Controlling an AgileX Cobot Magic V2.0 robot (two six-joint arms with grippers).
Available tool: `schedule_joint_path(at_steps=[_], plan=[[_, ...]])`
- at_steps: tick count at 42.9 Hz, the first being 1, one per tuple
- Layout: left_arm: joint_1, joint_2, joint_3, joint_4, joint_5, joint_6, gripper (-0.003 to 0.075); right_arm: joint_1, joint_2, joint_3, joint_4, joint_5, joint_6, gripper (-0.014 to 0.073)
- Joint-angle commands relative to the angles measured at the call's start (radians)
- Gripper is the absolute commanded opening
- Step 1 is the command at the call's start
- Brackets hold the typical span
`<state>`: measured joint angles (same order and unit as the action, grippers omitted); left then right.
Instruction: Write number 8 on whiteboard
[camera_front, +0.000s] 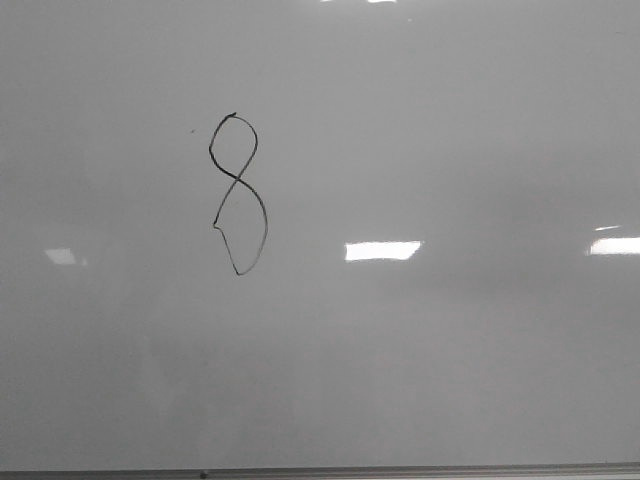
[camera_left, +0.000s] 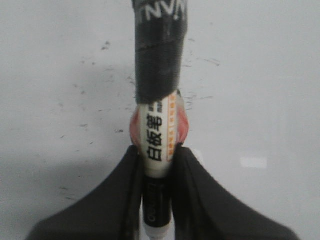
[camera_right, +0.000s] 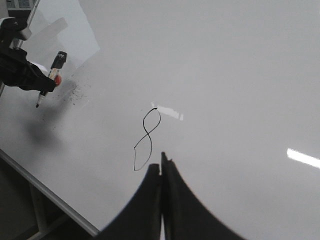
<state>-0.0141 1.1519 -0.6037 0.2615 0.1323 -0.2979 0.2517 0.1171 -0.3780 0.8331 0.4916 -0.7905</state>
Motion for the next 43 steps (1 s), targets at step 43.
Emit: schedule_joint_path(at_steps=[43], plan=[[0.04, 0.24, -0.026, -0.006, -0.284, -0.003, -0.0019, -0.004, 0.012, -0.023, 0.036, -0.055, 0.002, -0.0059]])
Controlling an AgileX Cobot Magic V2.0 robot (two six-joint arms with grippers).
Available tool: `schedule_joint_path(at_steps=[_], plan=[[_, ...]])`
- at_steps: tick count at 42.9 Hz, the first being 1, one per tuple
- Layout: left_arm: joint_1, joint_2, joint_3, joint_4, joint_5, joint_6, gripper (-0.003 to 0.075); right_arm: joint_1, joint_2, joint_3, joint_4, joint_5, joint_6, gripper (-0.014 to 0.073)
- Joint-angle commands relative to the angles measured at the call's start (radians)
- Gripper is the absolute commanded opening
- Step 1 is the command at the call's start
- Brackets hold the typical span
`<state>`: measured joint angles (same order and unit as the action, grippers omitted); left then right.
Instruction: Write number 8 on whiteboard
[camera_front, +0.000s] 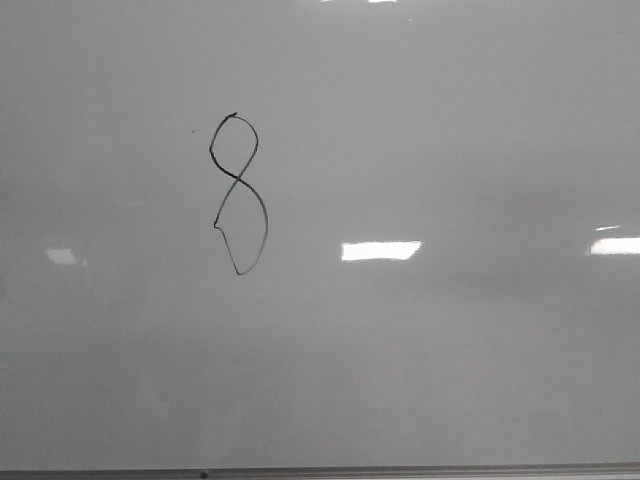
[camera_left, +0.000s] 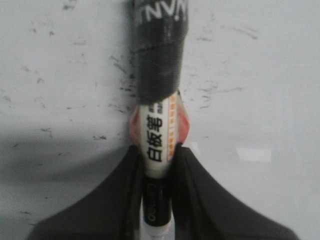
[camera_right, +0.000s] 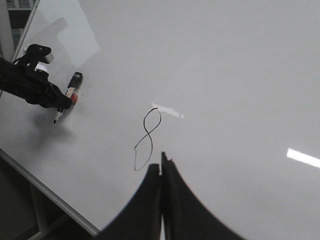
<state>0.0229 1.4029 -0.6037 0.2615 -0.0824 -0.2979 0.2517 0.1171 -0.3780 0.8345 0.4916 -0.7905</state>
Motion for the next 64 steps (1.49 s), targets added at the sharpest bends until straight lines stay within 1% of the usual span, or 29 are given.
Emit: schedule_joint_path(at_steps=[1, 4, 7, 14, 21, 27, 30, 37, 43, 48, 53, 56, 59, 62, 64], plan=[[0.003, -0.006, -0.026, -0.006, -0.069, -0.003, -0.0018, -0.004, 0.012, -0.023, 0.034, -0.055, 0.002, -0.0059], [0.003, -0.002, -0.026, -0.006, -0.069, -0.003, -0.0013, -0.004, 0.012, -0.023, 0.034, -0.055, 0.002, -0.0059], [0.003, -0.002, -0.026, -0.006, -0.069, -0.003, 0.0029, -0.004, 0.012, -0.023, 0.034, -0.055, 0.002, -0.0059], [0.003, -0.002, -0.026, -0.006, -0.069, -0.003, 0.0214, -0.004, 0.012, -0.023, 0.034, -0.055, 0.002, -0.0059], [0.003, -0.002, -0.026, -0.006, -0.069, -0.003, 0.0334, -0.004, 0.012, -0.023, 0.034, -0.055, 0.002, -0.0059], [0.003, -0.012, -0.026, -0.006, -0.063, -0.003, 0.0408, -0.004, 0.012, -0.023, 0.034, -0.055, 0.002, -0.0059], [0.003, -0.031, -0.026, -0.006, -0.04, -0.003, 0.0424, -0.004, 0.012, -0.023, 0.034, -0.055, 0.002, -0.0059], [0.003, -0.081, -0.026, 0.007, 0.009, -0.002, 0.0424, -0.004, 0.012, -0.023, 0.034, -0.055, 0.002, -0.0059], [0.001, -0.159, -0.026, 0.007, 0.077, -0.002, 0.0424, -0.004, 0.012, -0.023, 0.034, -0.055, 0.002, -0.0059], [-0.008, -0.286, -0.024, 0.007, 0.152, -0.002, 0.0423, -0.004, 0.012, -0.023, 0.034, -0.055, 0.002, -0.0059], [-0.024, -0.444, -0.01, 0.007, 0.231, -0.002, 0.0404, -0.004, 0.012, -0.023, 0.034, -0.055, 0.002, -0.0059], [-0.036, -0.557, 0.012, 0.007, 0.297, -0.002, 0.0347, -0.004, 0.012, -0.023, 0.034, -0.055, 0.002, -0.0059], [-0.04, -0.658, 0.039, 0.007, 0.361, -0.002, 0.0265, -0.004, 0.012, -0.023, 0.034, -0.055, 0.002, -0.0059], [-0.04, -0.769, 0.074, 0.007, 0.435, -0.002, 0.0163, -0.004, 0.012, -0.023, 0.034, -0.055, 0.002, -0.0059], [-0.04, -0.828, 0.094, 0.005, 0.475, -0.002, 0.0109, -0.004, 0.012, -0.023, 0.034, -0.055, 0.002, -0.0059]])
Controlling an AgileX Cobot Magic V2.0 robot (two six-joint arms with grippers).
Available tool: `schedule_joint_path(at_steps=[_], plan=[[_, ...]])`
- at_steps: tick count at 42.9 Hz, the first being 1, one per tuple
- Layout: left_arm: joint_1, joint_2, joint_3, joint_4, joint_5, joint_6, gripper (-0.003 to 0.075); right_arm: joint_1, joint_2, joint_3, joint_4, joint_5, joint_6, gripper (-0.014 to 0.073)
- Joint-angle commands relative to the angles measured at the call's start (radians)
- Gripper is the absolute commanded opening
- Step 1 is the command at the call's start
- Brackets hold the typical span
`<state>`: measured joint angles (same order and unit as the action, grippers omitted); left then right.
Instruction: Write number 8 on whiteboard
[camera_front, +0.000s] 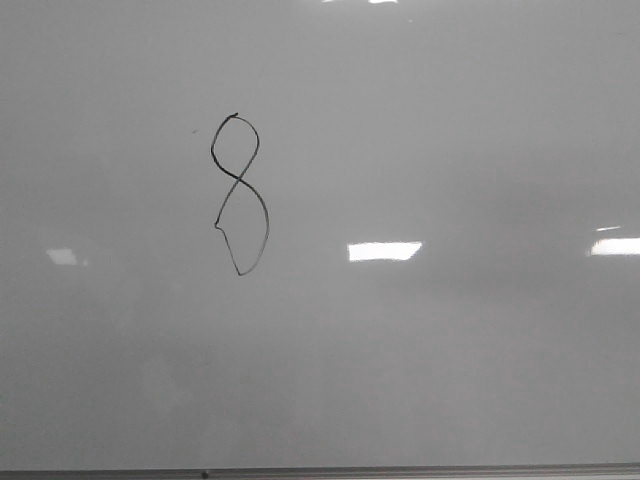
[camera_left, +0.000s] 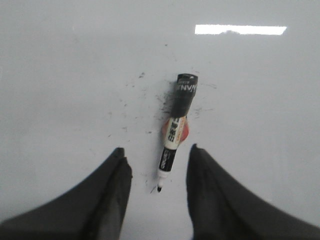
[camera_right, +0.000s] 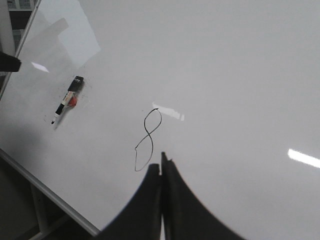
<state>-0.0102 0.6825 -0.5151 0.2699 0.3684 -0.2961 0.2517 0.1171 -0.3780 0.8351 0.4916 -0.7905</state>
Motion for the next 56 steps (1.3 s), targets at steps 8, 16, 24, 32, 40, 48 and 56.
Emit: schedule_joint_path(at_steps=[8, 16, 24, 32, 40, 48, 56], plan=[[-0.006, -0.354, 0.093, -0.026, 0.133, -0.003, -0.002, -0.004, 0.012, -0.023, 0.034, -0.055, 0.002, -0.0059], [-0.006, -0.521, 0.121, -0.03, 0.138, -0.003, -0.002, -0.004, 0.012, -0.023, 0.034, -0.055, 0.002, -0.0059], [-0.006, -0.564, 0.121, -0.03, 0.119, -0.003, -0.0021, -0.004, 0.012, -0.023, 0.034, -0.055, 0.002, -0.0059], [-0.006, -0.564, 0.121, -0.03, 0.117, -0.003, -0.002, -0.004, 0.012, -0.023, 0.034, -0.055, 0.002, -0.0059], [-0.006, -0.564, 0.121, -0.03, 0.117, -0.003, -0.002, -0.004, 0.012, -0.023, 0.034, -0.055, 0.002, -0.0059], [-0.006, -0.564, 0.121, -0.028, 0.117, -0.003, -0.002, -0.004, 0.012, -0.023, 0.034, -0.055, 0.002, -0.0059], [-0.006, -0.569, 0.137, -0.022, 0.075, 0.008, -0.0021, -0.004, 0.012, -0.023, 0.034, -0.055, 0.002, -0.0059]])
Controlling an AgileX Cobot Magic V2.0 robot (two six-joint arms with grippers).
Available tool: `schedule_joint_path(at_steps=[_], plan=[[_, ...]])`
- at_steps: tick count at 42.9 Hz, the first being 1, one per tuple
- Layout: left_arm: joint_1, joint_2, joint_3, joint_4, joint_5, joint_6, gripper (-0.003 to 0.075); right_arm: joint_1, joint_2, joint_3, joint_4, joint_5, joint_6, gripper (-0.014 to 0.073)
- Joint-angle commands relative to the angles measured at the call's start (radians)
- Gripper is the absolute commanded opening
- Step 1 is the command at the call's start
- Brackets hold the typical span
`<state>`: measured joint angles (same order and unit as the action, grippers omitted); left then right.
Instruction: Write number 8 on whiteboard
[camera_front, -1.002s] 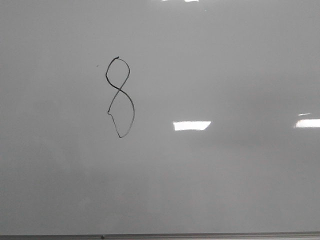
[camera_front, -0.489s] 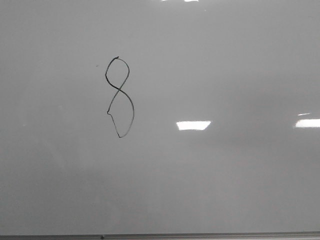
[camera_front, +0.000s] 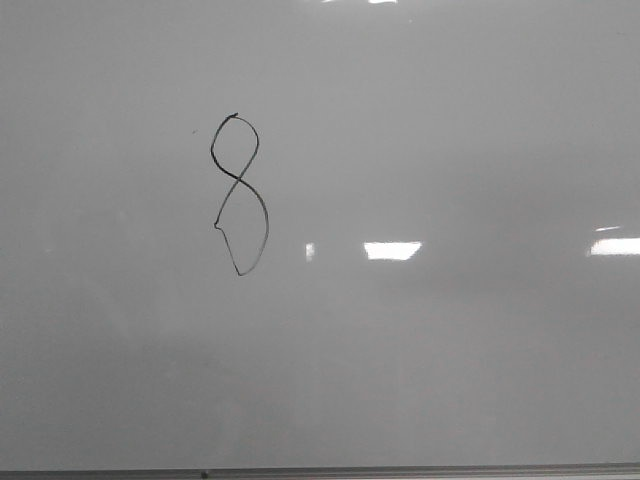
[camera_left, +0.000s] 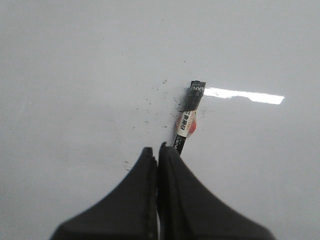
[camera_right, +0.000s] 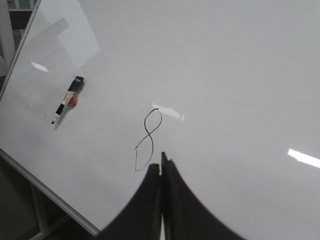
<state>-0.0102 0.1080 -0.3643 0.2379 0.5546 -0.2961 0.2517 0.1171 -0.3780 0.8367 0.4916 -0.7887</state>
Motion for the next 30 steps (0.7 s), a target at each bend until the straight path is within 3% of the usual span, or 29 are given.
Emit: schedule_joint_path(at_steps=[1, 8, 16, 26, 30], plan=[[-0.004, 0.004, -0.004, -0.016, -0.133, 0.034, -0.002, -0.004, 0.012, -0.023, 0.032, -0.055, 0.0, -0.0059], [0.025, -0.049, 0.089, -0.219, -0.264, 0.312, -0.002, -0.004, 0.012, -0.023, 0.032, -0.055, 0.0, -0.0059], [0.056, -0.132, 0.214, -0.238, -0.345, 0.312, -0.0021, -0.004, 0.012, -0.023, 0.032, -0.055, 0.0, -0.0059], [0.057, -0.129, 0.387, -0.238, -0.555, 0.312, -0.002, -0.004, 0.012, -0.023, 0.032, -0.054, 0.0, -0.0059], [0.057, -0.127, 0.381, -0.238, -0.499, 0.312, -0.0021, -0.004, 0.012, -0.023, 0.032, -0.054, 0.0, -0.0059]])
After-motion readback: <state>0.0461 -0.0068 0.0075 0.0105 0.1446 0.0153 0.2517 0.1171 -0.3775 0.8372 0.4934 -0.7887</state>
